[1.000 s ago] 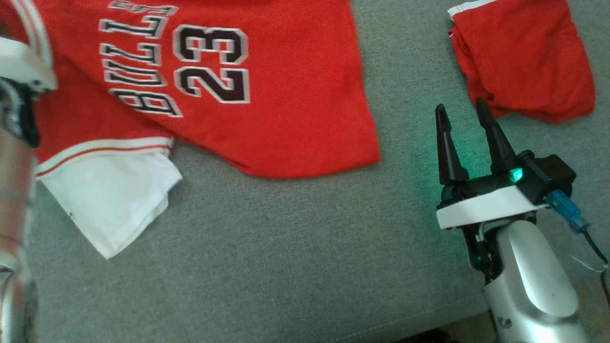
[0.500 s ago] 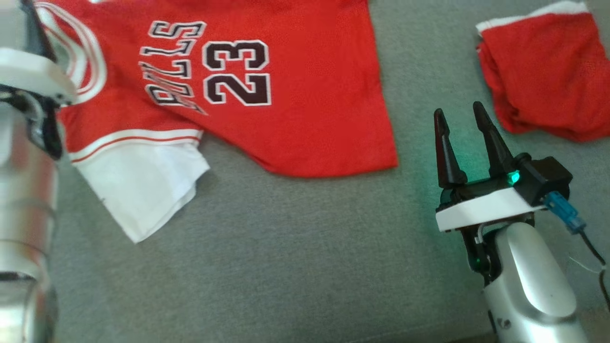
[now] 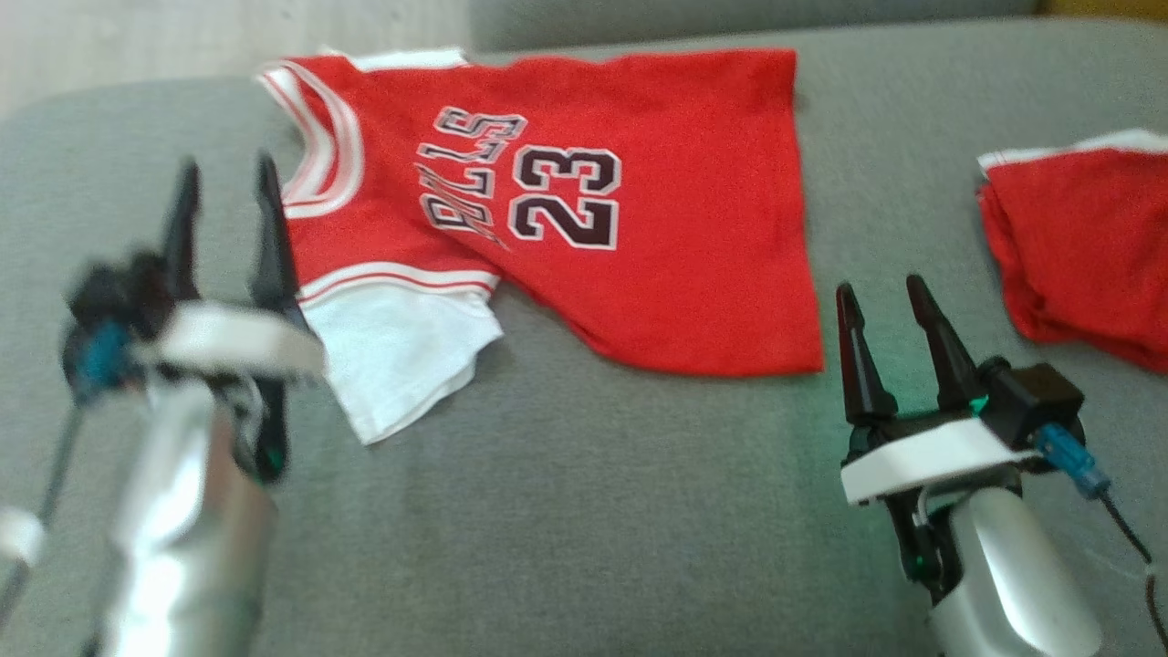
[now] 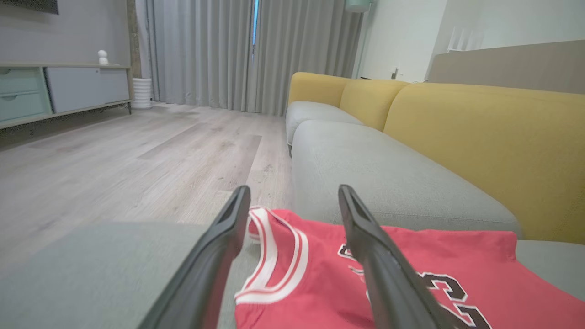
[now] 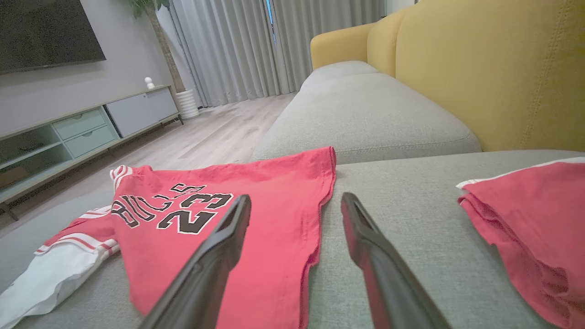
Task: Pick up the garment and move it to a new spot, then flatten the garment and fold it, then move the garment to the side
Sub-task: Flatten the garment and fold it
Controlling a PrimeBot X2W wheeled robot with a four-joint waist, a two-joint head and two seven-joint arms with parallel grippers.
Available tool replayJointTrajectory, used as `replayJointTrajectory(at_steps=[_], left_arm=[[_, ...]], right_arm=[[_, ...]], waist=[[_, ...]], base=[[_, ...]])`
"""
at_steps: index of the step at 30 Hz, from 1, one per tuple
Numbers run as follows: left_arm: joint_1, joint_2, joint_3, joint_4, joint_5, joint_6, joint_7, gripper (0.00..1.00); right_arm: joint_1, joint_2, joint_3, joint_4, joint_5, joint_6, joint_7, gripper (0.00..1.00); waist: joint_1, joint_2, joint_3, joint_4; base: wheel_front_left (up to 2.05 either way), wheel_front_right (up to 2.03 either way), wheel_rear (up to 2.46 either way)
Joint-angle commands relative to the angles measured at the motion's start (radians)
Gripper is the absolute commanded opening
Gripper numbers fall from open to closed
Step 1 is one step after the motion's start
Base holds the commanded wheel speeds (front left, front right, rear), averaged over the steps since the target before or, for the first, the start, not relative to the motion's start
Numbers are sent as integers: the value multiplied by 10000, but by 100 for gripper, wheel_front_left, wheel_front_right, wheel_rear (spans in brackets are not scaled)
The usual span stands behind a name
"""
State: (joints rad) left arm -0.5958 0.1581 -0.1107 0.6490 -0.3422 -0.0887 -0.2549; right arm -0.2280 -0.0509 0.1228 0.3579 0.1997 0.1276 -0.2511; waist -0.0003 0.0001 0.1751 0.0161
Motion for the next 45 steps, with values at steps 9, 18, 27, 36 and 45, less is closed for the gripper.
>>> replayJointTrajectory(at_steps=[9, 18, 27, 36, 45], left_arm=[[3061, -707, 191, -2883, 306, 67, -68, 100], [4104, -999, 293, -3562, 288, 137, -68, 100], [4014, -1050, -68, -2271, 342, 227, 45, 100], [3125, -1061, -200, -416, 14, 368, 752, 100], [2134, -1003, -264, 1492, -163, 480, 1563, 100]], right_arm=[[532, 7, 269, -195, 176, 31, -107, 100], [672, 7, 392, -143, 239, 31, -107, 100], [663, 7, 476, -161, 247, 31, -107, 100], [470, 7, 575, -167, 228, 31, -107, 100], [284, 7, 445, -245, 201, 31, -107, 100]], waist=[[3, -1, -1000, 741], [3, -1, -1208, 724], [3, -1, -1177, 591], [3, -1, -780, 242], [3, -1, -305, -153]], base=[[0, 0, 0], [0, 0, 0], [0, 0, 0], [0, 0, 0], [0, 0, 0]])
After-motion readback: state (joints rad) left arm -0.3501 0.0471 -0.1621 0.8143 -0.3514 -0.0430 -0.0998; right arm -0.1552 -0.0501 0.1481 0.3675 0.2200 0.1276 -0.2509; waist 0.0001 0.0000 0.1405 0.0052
